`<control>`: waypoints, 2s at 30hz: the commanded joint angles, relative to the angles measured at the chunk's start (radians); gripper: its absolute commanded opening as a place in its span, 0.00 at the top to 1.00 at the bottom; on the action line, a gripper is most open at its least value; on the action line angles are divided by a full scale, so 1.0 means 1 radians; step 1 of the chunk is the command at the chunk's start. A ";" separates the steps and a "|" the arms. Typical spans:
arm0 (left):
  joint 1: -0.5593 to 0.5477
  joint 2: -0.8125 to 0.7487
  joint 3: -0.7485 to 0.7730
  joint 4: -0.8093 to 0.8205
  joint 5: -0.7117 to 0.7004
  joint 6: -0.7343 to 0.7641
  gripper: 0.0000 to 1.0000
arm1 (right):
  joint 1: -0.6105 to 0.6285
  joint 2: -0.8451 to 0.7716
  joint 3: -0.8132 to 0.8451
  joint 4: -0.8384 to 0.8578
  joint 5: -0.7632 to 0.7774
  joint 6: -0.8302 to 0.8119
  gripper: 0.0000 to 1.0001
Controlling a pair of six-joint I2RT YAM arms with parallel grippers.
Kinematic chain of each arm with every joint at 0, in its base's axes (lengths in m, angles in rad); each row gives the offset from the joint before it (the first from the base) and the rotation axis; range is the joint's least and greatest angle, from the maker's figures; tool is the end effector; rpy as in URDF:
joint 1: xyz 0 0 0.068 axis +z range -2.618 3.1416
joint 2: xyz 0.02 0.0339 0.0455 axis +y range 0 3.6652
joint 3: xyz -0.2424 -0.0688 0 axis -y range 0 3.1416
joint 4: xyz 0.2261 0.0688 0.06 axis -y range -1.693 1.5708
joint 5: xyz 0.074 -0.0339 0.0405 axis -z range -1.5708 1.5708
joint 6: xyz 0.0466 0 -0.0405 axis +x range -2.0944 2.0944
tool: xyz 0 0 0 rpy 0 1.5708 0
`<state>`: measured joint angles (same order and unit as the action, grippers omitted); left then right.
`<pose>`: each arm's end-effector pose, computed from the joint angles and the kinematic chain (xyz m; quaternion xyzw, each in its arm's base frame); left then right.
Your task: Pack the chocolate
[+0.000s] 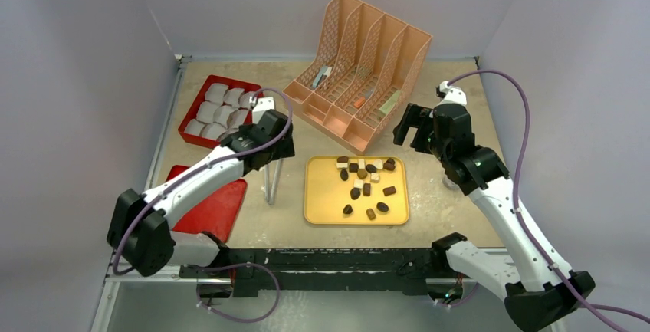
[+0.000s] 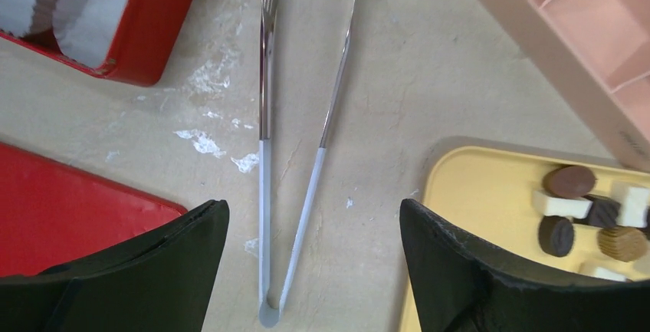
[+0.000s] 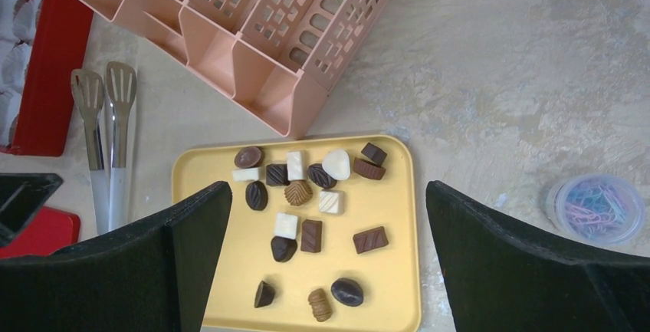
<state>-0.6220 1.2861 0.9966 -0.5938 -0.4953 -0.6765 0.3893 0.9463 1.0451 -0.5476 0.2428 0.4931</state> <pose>0.2232 -0.1327 0.2502 -0.1075 0.9102 -0.0137 0.3998 0.1937 0.0674 0.3404 0.1079 0.8360 0.1328 0.5213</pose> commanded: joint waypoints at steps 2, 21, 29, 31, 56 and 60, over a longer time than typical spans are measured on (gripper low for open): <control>0.004 0.107 0.005 0.037 0.011 -0.062 0.21 | -0.006 -0.034 0.014 0.036 -0.017 -0.029 0.01; 0.077 0.154 -0.121 0.178 -0.019 -0.056 0.28 | -0.006 -0.076 0.024 -0.016 -0.045 -0.050 0.02; 0.086 0.209 -0.136 0.222 0.038 -0.055 0.30 | -0.006 -0.076 0.021 -0.010 -0.042 -0.044 0.02; 0.086 0.221 -0.145 0.244 0.047 -0.057 0.31 | -0.006 -0.071 0.022 -0.011 -0.041 -0.046 0.02; 0.068 0.215 -0.222 0.367 0.008 -0.057 0.44 | -0.006 -0.018 0.043 -0.001 -0.019 -0.038 0.03; 0.069 0.235 -0.229 0.395 0.032 -0.047 0.44 | -0.006 -0.021 0.037 0.004 -0.019 -0.034 0.03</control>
<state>-0.5510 1.5200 0.7769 -0.2657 -0.4511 -0.7223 0.3893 0.9314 1.0451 -0.5774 0.2150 0.4603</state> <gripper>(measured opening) 0.562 0.975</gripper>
